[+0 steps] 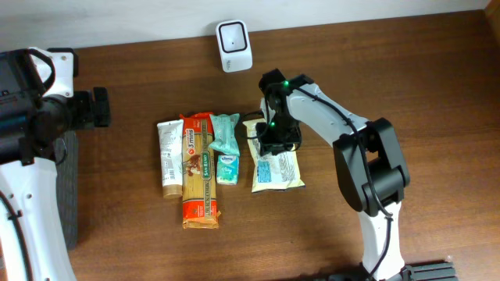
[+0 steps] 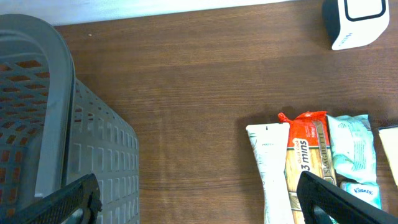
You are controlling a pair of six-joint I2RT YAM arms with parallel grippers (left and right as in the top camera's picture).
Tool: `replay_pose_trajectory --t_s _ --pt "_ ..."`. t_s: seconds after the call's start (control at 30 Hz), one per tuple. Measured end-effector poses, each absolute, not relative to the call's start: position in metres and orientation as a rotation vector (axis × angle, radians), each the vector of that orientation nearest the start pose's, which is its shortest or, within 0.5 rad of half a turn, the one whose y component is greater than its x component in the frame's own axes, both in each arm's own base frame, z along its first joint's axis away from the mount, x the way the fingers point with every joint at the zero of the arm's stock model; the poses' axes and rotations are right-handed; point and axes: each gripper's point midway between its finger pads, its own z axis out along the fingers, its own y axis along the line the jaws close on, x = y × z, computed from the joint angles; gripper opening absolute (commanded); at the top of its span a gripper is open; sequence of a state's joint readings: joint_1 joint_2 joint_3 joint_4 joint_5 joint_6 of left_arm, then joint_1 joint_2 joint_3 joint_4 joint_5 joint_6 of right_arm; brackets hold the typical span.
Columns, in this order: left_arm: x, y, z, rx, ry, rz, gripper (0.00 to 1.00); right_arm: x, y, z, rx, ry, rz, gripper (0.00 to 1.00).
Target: Scan the item barcode
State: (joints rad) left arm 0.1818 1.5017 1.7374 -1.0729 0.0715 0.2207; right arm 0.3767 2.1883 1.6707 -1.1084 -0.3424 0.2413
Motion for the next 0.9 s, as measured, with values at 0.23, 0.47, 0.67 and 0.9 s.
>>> replay_pose_trajectory --t_s 0.23,0.47,0.67,0.9 --pt "0.386 0.058 0.310 0.080 2.407 0.100 0.99 0.339 0.248 0.053 -0.465 3.200 0.698 0.43" --pt "0.386 0.058 0.310 0.080 2.407 0.100 0.99 0.315 0.264 0.046 -0.542 3.245 0.515 0.39" --pt "0.386 0.058 0.310 0.080 2.407 0.100 0.99 0.307 0.238 0.034 -0.452 3.324 0.317 0.38" --pt "0.386 0.058 0.310 0.080 2.407 0.101 0.99 0.320 0.208 0.030 -0.314 3.354 0.279 0.36"
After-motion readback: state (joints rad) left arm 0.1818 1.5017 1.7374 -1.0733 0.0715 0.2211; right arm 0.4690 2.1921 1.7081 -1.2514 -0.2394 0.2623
